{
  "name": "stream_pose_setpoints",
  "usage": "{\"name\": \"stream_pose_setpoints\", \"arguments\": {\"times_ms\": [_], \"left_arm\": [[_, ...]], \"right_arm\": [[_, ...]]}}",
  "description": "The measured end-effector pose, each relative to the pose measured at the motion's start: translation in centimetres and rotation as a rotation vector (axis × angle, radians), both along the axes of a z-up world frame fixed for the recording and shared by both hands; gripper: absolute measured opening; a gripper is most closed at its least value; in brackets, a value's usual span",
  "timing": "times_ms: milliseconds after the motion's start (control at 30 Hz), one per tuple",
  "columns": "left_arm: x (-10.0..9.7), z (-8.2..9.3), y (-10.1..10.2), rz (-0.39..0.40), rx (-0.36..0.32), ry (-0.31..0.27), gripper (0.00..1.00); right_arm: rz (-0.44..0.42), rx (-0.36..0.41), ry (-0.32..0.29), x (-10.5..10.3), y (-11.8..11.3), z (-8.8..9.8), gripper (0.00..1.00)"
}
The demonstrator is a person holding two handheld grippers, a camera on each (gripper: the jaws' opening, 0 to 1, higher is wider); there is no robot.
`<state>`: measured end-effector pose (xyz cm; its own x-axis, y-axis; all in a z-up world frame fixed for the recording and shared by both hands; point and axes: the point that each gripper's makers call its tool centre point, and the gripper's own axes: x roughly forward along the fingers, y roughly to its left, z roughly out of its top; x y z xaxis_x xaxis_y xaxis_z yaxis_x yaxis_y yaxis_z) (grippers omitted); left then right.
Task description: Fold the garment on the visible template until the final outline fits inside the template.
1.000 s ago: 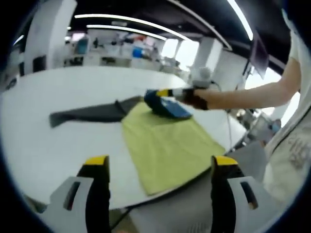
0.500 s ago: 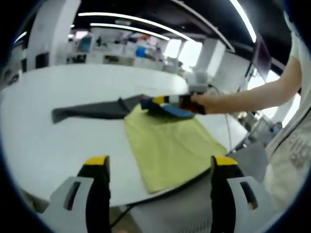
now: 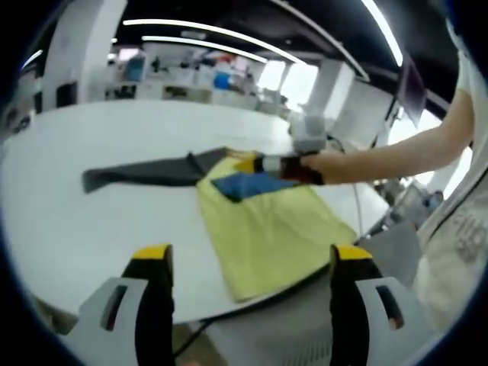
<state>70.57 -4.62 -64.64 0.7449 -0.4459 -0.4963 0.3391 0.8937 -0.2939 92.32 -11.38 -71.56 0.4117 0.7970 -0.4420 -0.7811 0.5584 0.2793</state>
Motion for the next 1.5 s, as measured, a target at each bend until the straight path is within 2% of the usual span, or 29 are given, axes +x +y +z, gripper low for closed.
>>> {"name": "stream_pose_setpoints", "arguments": {"times_ms": [67, 200, 300, 433, 467, 567, 667, 800, 900, 967, 1133, 1500], "left_arm": [[0.0, 0.1, -0.1, -0.001, -0.001, -0.002, 0.8], [0.2, 0.1, -0.2, -0.004, -0.001, -0.006, 0.8], [0.4, 0.1, -0.3, -0.008, -0.005, -0.007, 0.81], [0.5, 0.2, -0.7, -0.019, -0.004, -0.009, 0.81], [0.5, 0.2, -0.8, -0.022, -0.005, -0.009, 0.81], [0.6, 0.2, -0.9, -0.028, -0.002, -0.01, 0.81], [0.6, 0.2, -1.1, -0.032, -0.003, -0.011, 0.81], [0.8, 0.2, -1.4, -0.043, -0.003, -0.011, 0.81], [1.1, 0.3, -2.0, -0.058, -0.003, -0.016, 0.81], [1.4, 0.5, -2.3, -0.069, -0.002, -0.024, 0.81], [1.9, 0.9, -2.8, -0.094, 0.002, -0.034, 0.81], [3.1, 1.7, -4.2, -0.151, 0.013, -0.058, 0.81]], "right_arm": [[0.013, 0.005, 0.006, -0.5, 0.3, 0.1, 0.28], [0.035, -0.003, -0.006, -1.3, 0.7, 0.2, 0.42], [0.047, -0.003, -0.011, -1.7, 0.7, 0.3, 0.47], [0.059, -0.015, -0.016, -2.2, 0.7, 0.1, 0.66], [0.062, -0.023, -0.008, -2.3, 0.6, -0.2, 0.67], [0.065, -0.029, 0.006, -2.7, 0.1, -0.7, 0.66], [0.067, -0.023, 0.003, -3.6, -0.3, 0.0, 0.67], [0.064, -0.011, -0.041, -4.1, -1.2, 1.5, 0.74], [0.048, 0.014, -0.055, -4.2, -2.0, 3.0, 0.76], [0.041, 0.016, -0.077, -4.0, -2.6, 3.2, 0.77], [0.009, 0.017, -0.119, -4.4, -4.9, 4.9, 0.84], [-0.071, 0.008, -0.142, -6.3, -10.6, 7.1, 0.92]]}}
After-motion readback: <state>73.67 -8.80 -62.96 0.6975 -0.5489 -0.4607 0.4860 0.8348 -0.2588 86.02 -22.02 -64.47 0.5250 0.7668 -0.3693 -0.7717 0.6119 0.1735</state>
